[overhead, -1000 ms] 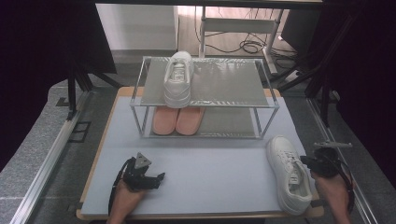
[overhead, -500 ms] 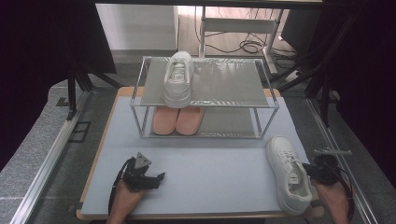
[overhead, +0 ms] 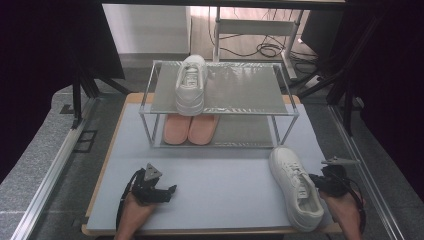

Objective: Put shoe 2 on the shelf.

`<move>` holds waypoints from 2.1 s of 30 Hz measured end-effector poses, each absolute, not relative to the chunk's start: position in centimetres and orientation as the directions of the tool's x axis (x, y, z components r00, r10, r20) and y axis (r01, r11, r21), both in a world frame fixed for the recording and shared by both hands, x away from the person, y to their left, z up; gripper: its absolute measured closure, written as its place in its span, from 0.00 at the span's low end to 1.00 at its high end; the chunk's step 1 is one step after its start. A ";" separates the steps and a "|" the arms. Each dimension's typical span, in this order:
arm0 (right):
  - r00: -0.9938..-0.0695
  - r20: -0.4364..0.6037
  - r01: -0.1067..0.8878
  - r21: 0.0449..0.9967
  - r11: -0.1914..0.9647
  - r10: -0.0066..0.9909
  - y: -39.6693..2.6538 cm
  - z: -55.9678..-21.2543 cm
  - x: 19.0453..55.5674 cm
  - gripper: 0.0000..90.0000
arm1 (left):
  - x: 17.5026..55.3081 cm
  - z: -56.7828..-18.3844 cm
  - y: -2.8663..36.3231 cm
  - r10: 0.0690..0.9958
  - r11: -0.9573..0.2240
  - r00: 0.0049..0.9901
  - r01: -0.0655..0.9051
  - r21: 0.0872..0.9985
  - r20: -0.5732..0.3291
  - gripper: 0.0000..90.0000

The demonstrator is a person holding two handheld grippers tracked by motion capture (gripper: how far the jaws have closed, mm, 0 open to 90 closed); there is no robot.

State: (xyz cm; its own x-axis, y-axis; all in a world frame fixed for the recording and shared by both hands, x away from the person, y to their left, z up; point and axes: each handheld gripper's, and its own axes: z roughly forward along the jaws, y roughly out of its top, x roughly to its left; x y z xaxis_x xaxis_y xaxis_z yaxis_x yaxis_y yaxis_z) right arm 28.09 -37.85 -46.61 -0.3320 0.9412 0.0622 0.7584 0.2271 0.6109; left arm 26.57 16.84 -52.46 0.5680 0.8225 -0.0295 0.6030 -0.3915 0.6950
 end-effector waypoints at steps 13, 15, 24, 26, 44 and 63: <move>-0.345 0.091 0.766 0.602 0.225 0.934 -37.6 -46.8 26.7 1.00 | 26.6 -52.5 16.8 0.822 -0.391 0.568 0.603 0.695 -0.030 0.15; -0.361 0.090 0.762 0.603 0.237 0.928 -37.0 -46.9 26.8 1.00 | 26.6 -52.5 16.8 0.823 -0.391 0.568 0.603 0.695 -0.030 0.15; -0.412 0.101 0.746 0.608 0.272 0.905 -34.4 -47.0 27.7 1.00 | 26.6 -52.5 16.8 0.822 -0.391 0.568 0.603 0.695 -0.030 0.15; -0.423 0.102 0.743 0.608 0.281 0.900 -33.9 -47.0 27.9 1.00 | 26.6 -52.5 16.8 0.822 -0.391 0.568 0.603 0.695 -0.030 0.15; -0.512 0.117 0.714 0.609 0.345 0.851 -28.5 -47.2 29.0 1.00 | 26.6 -52.5 16.8 0.823 -0.391 0.568 0.603 0.695 -0.030 0.15; -0.595 0.136 0.678 0.614 0.403 0.792 -23.2 -47.4 30.0 1.00 | 26.6 -52.5 16.8 0.823 -0.390 0.567 0.603 0.696 -0.030 0.15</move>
